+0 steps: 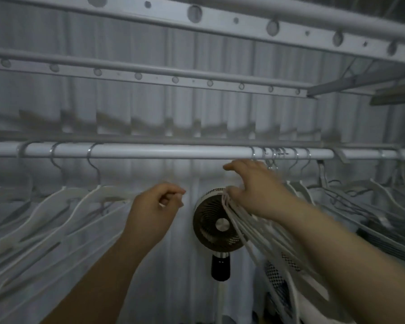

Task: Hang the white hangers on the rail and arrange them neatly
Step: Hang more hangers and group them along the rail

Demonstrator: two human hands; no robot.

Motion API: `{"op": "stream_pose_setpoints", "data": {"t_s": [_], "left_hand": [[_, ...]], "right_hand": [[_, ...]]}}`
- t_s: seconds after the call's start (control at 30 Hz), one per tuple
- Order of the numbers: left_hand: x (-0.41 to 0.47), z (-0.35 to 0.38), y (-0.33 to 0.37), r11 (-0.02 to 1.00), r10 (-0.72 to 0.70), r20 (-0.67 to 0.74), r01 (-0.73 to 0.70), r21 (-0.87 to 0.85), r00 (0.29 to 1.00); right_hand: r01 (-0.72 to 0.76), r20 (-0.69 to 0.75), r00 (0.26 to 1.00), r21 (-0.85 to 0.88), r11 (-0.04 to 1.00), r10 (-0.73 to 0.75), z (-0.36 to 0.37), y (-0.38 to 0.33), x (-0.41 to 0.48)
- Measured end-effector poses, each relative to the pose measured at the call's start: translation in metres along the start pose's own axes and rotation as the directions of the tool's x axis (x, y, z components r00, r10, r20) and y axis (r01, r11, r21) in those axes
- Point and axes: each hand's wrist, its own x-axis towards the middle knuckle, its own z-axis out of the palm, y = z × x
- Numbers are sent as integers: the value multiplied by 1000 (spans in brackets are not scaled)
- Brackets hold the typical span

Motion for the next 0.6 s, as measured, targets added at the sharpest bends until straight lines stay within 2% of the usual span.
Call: {"op": "stream_pose_setpoints", "data": {"t_s": [0.07, 0.23, 0.37, 0.43, 0.5, 0.6], "left_hand": [[-7, 28, 4, 997, -67, 61, 69, -36, 996], [-24, 96, 26, 950, -286, 229, 306, -54, 930], [-34, 130, 48, 913, -385, 299, 408, -16, 873], [-37, 141, 55, 889, -438, 299, 458, 3, 848], [-39, 148, 59, 862, -471, 283, 504, -53, 835], [-43, 151, 64, 848, -478, 186, 506, -155, 858]], "right_hand": [[-27, -37, 999, 7, 1000, 27, -12, 26, -7], [-159, -1, 987, 216, 963, 163, -17, 82, -28], [-166, 76, 985, 191, 967, 154, 1, 98, -41], [-156, 84, 986, 136, 978, 145, 8, 101, -43], [-133, 94, 988, 88, 987, 124, 11, 102, -43], [-125, 106, 987, 62, 990, 118, 14, 102, -44]]}}
